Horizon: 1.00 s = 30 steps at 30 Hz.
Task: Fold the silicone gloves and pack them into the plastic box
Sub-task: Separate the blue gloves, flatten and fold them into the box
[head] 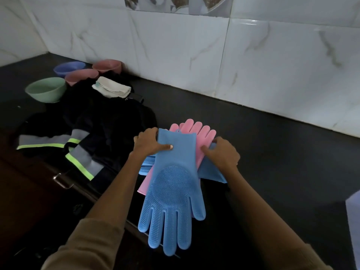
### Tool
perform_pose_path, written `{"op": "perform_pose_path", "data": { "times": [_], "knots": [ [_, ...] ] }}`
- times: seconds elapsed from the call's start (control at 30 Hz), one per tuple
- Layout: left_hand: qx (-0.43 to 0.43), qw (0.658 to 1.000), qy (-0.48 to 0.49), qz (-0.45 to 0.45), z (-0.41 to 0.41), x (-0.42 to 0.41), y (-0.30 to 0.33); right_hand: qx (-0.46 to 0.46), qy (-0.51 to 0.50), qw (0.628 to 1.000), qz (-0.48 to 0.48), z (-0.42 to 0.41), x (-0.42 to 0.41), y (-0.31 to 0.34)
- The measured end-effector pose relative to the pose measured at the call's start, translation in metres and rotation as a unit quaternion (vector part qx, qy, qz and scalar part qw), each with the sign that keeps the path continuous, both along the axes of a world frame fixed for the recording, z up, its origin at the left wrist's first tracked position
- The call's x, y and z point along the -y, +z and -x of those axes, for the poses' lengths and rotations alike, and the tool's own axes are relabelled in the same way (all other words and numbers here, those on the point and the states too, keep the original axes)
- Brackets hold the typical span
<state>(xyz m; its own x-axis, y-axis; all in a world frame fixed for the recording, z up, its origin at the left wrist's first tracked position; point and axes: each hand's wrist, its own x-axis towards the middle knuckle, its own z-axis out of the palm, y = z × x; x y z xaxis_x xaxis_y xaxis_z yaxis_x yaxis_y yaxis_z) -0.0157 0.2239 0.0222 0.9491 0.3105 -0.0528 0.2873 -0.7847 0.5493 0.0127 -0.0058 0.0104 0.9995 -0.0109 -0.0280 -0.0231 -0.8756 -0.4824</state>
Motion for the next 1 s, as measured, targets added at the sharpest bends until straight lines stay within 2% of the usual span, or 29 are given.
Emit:
{"op": "perform_pose_path", "data": {
  "times": [0.03,0.07,0.1,0.17,0.3,0.47,0.67,0.87,1.0],
  "knots": [
    [0.018,0.998,0.014,-0.054,0.005,0.004,0.0,0.074,-0.01,0.993,0.089,0.007,-0.006,0.0],
    [0.034,0.996,0.031,-0.081,0.01,0.009,-0.001,0.131,-0.015,0.982,0.137,0.013,-0.011,0.0],
    [0.048,0.994,0.051,-0.089,0.014,0.014,-0.001,0.169,-0.014,0.974,0.147,0.02,-0.017,0.0],
    [0.062,0.989,0.091,-0.097,0.024,0.022,-0.002,0.198,0.01,0.974,0.107,0.031,-0.026,-0.003],
    [0.035,0.986,0.125,-0.108,0.039,0.036,-0.005,0.108,0.069,0.988,-0.084,0.046,-0.037,-0.01],
    [0.035,0.986,0.16,-0.018,0.045,0.043,-0.004,0.019,0.07,0.978,-0.193,0.044,-0.03,-0.009],
    [0.08,0.99,0.111,0.016,0.042,0.065,0.003,-0.061,0.024,0.968,-0.244,0.041,-0.005,-0.005],
    [0.095,0.995,0.01,0.03,0.021,0.116,0.002,-0.071,-0.047,0.953,-0.29,0.046,0.048,0.0],
    [0.079,0.992,-0.081,0.049,0.008,0.158,-0.002,-0.081,-0.094,0.956,-0.264,0.051,0.083,0.0]
  ]
}}
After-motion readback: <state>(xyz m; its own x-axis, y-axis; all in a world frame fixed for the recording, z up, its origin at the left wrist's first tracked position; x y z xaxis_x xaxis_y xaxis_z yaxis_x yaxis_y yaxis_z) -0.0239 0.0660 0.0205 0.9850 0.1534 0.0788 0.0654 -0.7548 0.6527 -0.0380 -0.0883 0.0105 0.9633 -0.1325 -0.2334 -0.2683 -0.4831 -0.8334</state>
